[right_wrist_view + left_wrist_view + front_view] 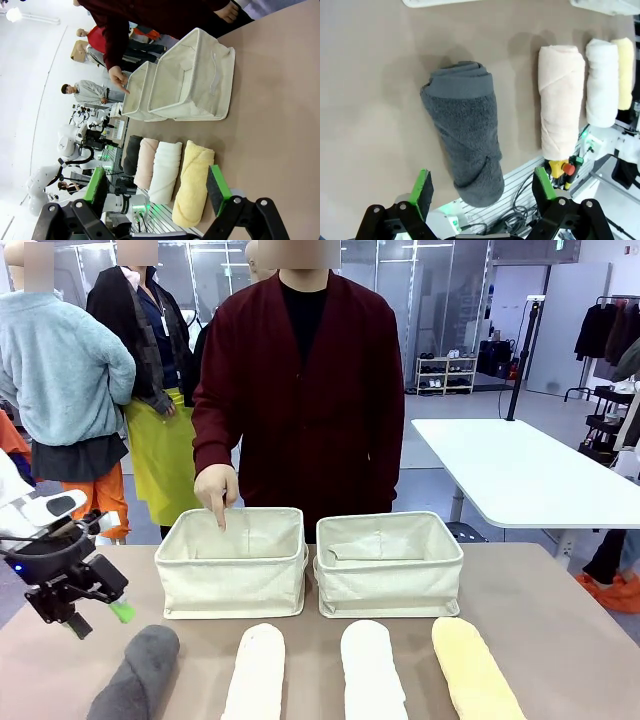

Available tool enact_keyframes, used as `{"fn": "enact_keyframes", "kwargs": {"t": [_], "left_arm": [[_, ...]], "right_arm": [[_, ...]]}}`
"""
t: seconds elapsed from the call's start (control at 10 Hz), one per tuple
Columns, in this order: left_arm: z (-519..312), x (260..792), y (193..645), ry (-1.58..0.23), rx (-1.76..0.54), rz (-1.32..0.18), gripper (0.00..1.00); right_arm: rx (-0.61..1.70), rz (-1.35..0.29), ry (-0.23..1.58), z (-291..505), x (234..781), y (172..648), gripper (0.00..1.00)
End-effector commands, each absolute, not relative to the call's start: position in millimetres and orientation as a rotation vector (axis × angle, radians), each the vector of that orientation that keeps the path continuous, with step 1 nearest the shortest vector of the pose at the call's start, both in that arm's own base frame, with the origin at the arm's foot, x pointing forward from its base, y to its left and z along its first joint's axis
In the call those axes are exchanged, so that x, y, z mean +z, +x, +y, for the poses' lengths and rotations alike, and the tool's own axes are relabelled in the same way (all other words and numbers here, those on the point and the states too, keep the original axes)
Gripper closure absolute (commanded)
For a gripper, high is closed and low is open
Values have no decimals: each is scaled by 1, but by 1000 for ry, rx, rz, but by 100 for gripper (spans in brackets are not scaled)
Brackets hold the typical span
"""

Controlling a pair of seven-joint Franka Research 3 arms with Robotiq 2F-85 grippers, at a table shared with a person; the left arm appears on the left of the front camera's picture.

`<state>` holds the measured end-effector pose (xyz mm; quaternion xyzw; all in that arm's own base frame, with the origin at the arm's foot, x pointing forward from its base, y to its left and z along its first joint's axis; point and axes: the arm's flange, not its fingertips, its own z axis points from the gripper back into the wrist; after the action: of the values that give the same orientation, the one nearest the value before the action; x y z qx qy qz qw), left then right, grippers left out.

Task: Divide the towels into two baskets.
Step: Pick up one hotel-folded towel and place it in the Fabric basket indicated by the person.

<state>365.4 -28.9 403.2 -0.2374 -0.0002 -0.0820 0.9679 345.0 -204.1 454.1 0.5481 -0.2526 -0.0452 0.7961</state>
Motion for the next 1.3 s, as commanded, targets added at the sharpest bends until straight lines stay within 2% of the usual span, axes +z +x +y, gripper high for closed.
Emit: {"fn": "enact_keyframes", "kwargs": {"t": [0.0, 0.5, 1.2], "left_arm": [[-44, 377, 352, -398, -88, 7, 0], [-60, 337, 351, -283, -11, 21, 0], [-77, 301, 334, -301, -44, 117, 0]], "right_arm": [[-89, -543, 1179, -205, 455, 342, 0], [-89, -543, 1179, -205, 455, 342, 0], [-89, -543, 1179, -205, 455, 342, 0]]}}
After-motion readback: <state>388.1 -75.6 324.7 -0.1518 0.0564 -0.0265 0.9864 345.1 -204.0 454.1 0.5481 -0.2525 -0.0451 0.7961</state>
